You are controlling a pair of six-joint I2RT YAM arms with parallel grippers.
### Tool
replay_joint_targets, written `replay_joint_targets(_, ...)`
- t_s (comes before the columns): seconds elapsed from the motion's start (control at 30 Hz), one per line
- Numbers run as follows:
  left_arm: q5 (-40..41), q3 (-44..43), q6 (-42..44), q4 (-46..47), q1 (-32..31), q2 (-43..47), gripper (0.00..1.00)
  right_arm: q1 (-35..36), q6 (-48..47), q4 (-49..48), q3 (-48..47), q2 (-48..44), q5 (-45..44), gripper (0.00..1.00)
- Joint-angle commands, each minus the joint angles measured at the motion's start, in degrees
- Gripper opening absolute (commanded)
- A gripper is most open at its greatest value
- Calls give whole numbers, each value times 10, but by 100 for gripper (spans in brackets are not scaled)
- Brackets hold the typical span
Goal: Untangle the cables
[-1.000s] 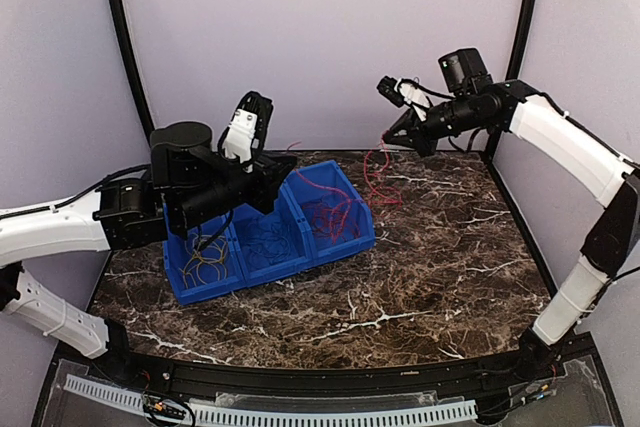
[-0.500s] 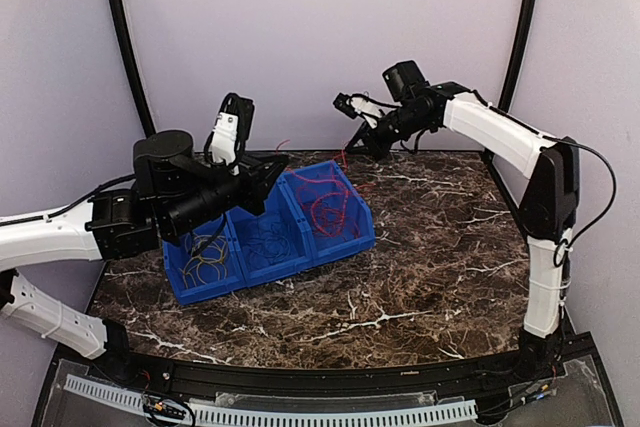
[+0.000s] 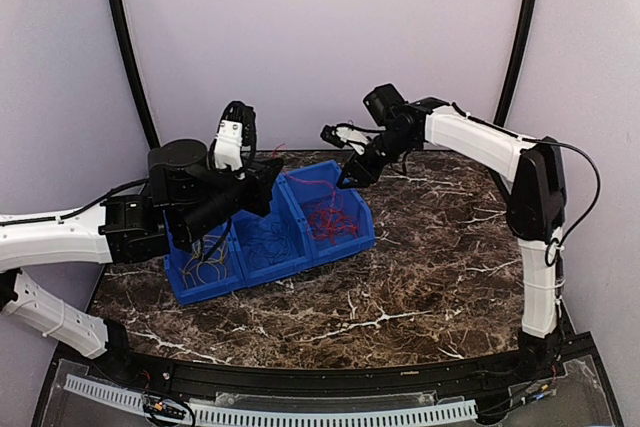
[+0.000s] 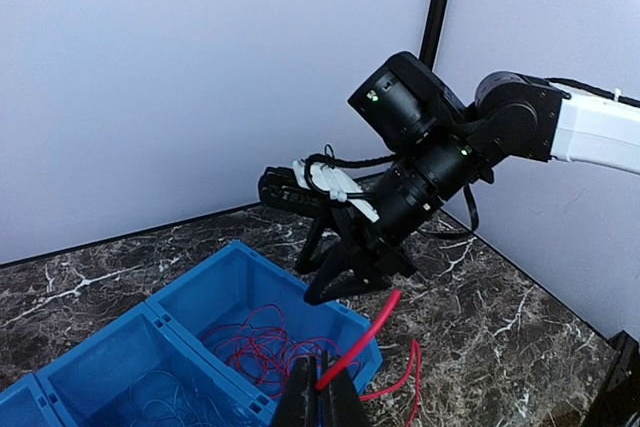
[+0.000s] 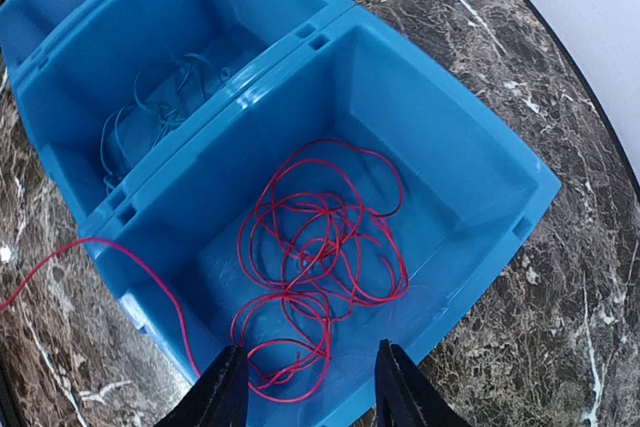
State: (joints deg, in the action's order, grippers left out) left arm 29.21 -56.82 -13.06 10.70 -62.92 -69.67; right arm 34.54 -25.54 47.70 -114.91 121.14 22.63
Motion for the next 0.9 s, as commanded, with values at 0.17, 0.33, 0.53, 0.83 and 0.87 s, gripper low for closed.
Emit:
replay_joint_targets(0.17, -16, -79, 31, 8, 82, -85, 0, -3, -15, 1, 129, -156, -58, 50)
replay_joint_targets(0.33, -60, -175, 75, 5, 122, -163, 0, -41, -17, -64, 278, -281, -78, 55)
replay_joint_targets(0.53, -71, -229, 107, -10, 152, -267, 0, -116, 12, -196, 472, -429, -18, 69)
replay_joint_targets(0.83, -114, -192, 26, -40, 153, -316, 0, -163, 67, -333, 625, -492, 38, 99)
replay_joint_targets(0.87, -113, -195, 27, -48, 153, -323, 0, -164, 70, -350, 638, -495, 43, 99)
